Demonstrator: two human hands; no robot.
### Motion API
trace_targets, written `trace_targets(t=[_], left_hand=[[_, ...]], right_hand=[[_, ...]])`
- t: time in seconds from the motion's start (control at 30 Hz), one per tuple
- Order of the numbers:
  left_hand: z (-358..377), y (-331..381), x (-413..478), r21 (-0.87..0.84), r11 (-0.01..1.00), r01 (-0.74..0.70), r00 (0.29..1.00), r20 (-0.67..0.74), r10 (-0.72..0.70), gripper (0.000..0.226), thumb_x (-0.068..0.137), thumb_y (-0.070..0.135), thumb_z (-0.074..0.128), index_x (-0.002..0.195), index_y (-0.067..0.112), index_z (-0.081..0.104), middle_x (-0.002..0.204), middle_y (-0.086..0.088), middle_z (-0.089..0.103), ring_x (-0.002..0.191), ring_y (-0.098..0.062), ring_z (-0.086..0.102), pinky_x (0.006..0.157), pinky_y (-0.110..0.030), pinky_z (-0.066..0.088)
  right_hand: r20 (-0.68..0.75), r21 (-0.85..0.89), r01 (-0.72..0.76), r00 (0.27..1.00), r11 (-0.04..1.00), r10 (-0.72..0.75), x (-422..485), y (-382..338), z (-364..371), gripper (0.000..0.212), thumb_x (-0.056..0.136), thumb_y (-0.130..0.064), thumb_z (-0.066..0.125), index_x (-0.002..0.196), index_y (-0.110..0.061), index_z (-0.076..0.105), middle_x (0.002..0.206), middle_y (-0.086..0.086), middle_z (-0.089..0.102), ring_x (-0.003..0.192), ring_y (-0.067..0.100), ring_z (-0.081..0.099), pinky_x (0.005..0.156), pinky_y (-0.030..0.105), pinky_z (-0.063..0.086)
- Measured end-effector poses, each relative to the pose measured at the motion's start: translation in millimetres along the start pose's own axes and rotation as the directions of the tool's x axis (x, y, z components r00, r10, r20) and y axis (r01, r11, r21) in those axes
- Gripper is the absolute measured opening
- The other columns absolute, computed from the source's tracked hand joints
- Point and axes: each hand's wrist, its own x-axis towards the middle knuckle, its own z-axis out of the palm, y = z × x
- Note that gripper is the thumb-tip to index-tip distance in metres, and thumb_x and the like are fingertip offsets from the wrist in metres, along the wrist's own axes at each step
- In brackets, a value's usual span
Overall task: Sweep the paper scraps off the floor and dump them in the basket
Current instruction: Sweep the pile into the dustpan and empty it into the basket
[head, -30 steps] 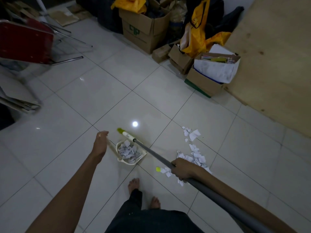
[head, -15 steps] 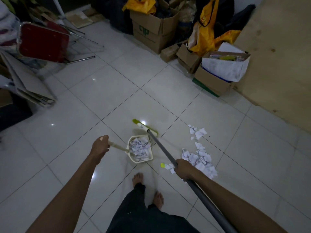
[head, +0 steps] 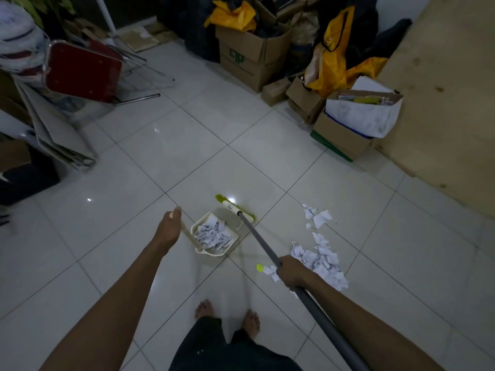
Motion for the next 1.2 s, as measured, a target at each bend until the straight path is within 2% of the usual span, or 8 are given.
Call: trace_targets(t=[0.1,0.27,0.43,0.57,0.7,0.8,1.03,1.2], left_hand=[[-1.6,10.2,8.8,0.032,0.999,-0.001,1.000,0.029,0.000,0.058,0.096,0.054,0.026,0.112,0.004,0.052,0.110,-0.029,0.058,0.092,-0.037,0.056,0.090,-0.049,0.045],[-1.9,18.0,27.1,0.043,0.999,0.002,0.999,0.047,-0.004,0.076,0.089,0.066,0.025,0.120,0.002,0.049,0.118,-0.029,0.056,0.109,-0.043,0.055,0.092,-0.049,0.044],[-5.3,22.2,44.4,0.006,1.000,0.027,0.997,0.065,-0.028,0.087,0.084,0.073,0.025,0.121,-0.001,0.047,0.122,-0.031,0.053,0.113,-0.045,0.052,0.097,-0.054,0.043],[-10.6,21.8,47.8,-0.027,0.998,0.054,0.996,0.067,-0.052,0.084,0.084,0.072,0.027,0.125,0.001,0.047,0.127,-0.029,0.051,0.117,-0.044,0.050,0.100,-0.055,0.041],[-14.8,20.6,43.8,-0.061,0.996,0.063,0.995,0.084,-0.057,0.079,0.088,0.068,0.031,0.131,0.003,0.046,0.133,-0.026,0.048,0.122,-0.041,0.047,0.104,-0.054,0.038],[-17.1,15.4,40.1,-0.073,0.995,0.072,0.994,0.091,-0.065,0.077,0.089,0.066,0.031,0.133,0.004,0.044,0.135,-0.024,0.047,0.123,-0.040,0.047,0.104,-0.053,0.038],[-19.7,2.7,34.1,-0.083,0.994,0.065,0.993,0.102,-0.057,0.074,0.089,0.066,0.032,0.124,0.004,0.048,0.125,-0.023,0.052,0.114,-0.037,0.052,0.101,-0.053,0.040],[-17.9,3.7,30.0,-0.082,0.995,0.048,0.995,0.091,-0.041,0.073,0.091,0.063,0.032,0.127,0.002,0.048,0.126,-0.025,0.051,0.115,-0.039,0.051,0.101,-0.053,0.041]], right_hand=[[0.055,0.183,-0.006,0.998,0.983,-0.004,-5.7,-11.5,-0.3,0.016,0.092,-0.010,0.045,0.097,0.003,0.053,0.065,0.010,0.050,0.052,0.019,0.051,0.040,0.023,0.041],[0.119,0.332,-0.042,0.993,0.942,0.002,-20.1,-17.5,-2.9,0.008,0.087,-0.002,0.043,0.086,-0.005,0.051,0.062,0.006,0.043,0.045,0.013,0.040,0.041,0.020,0.035],[0.089,0.319,-0.004,0.996,0.948,-0.026,-38.6,-13.9,1.9,0.010,0.090,-0.004,0.042,0.092,-0.006,0.051,0.063,0.004,0.043,0.042,0.011,0.040,0.039,0.020,0.035],[0.040,0.271,0.026,0.998,0.962,-0.038,-43.2,-8.9,-1.4,0.016,0.090,-0.007,0.040,0.098,-0.006,0.053,0.062,0.002,0.041,0.042,0.010,0.038,0.037,0.020,0.034],[0.013,0.199,0.035,0.999,0.979,-0.039,-37.1,-10.5,2.5,0.015,0.092,-0.007,0.039,0.083,-0.017,0.046,0.061,0.000,0.042,0.045,0.011,0.038,0.037,0.021,0.034],[-0.007,0.160,0.021,1.000,0.987,-0.020,-26.1,-11.2,14.8,0.010,0.092,-0.008,0.039,0.095,-0.011,0.048,0.065,0.001,0.044,0.048,0.013,0.042,0.040,0.024,0.037],[0.057,0.267,-0.040,0.998,0.963,0.026,-25.9,-19.1,27.5,0.009,0.089,-0.005,0.038,0.084,-0.008,0.044,0.064,0.006,0.043,0.044,0.014,0.041,0.039,0.021,0.037],[0.079,0.282,-0.006,0.997,0.959,-0.017,-54.9,3.8,14.1,0.017,0.090,-0.009,0.043,0.100,-0.006,0.056,0.063,0.003,0.044,0.042,0.011,0.040,0.037,0.019,0.035]])
